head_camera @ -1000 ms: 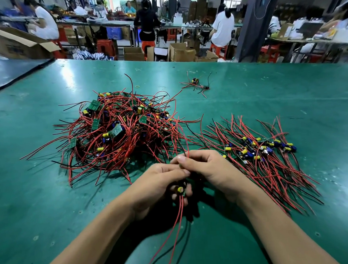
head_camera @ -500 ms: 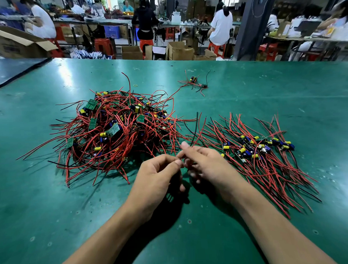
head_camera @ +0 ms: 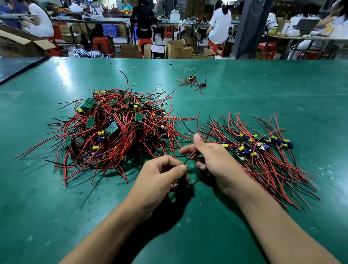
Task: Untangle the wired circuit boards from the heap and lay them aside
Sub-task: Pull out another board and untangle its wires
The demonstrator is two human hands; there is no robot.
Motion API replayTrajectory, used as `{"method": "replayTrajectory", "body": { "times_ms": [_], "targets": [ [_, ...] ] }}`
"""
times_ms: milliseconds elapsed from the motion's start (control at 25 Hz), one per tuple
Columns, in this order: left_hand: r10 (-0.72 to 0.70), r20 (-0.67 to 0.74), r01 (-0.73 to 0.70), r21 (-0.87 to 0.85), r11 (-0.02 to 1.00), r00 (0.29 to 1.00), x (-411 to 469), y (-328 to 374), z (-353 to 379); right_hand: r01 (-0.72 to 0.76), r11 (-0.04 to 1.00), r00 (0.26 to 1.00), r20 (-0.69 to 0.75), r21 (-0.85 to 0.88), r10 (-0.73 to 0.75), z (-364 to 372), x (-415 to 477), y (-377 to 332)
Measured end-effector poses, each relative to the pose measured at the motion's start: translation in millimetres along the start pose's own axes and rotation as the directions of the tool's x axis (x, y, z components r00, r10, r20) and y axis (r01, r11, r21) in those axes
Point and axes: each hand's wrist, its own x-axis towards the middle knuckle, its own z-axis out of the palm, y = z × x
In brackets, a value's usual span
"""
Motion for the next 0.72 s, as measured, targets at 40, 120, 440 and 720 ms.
{"method": "replayTrajectory", "body": {
  "times_ms": [40, 120, 440, 720],
  "targets": [
    [-0.008, 0.013, 0.008, 0.001, 1.0, 1.0, -0.3, 0.2, -0.3, -0.031, 0.996, 0.999, -0.021, 0.079, 0.033, -3.5, 2.0, -1.1],
    [-0.008, 0.038, 0.009, -0.023, 1.0, 0.999, -1.6, 0.8, -0.3, -0.122, 0.943, 0.993, 0.042, 0.308, 0.114, -6.8, 3.2, -3.3],
    [-0.029, 0.05, 0.034, -0.095, 0.995, 0.998, -2.3, 6.8, -2.4, -0.258, 0.81, 0.955, 0.265, 0.527, 0.131, -1.9, -1.8, -7.2],
    [-0.042, -0.026, 0.038, -0.153, 0.987, 0.999, 0.1, 8.1, -2.8, 0.038, 0.985, 0.99, 0.128, 0.17, -0.06, 21.8, -11.6, 8.1]
  ]
}}
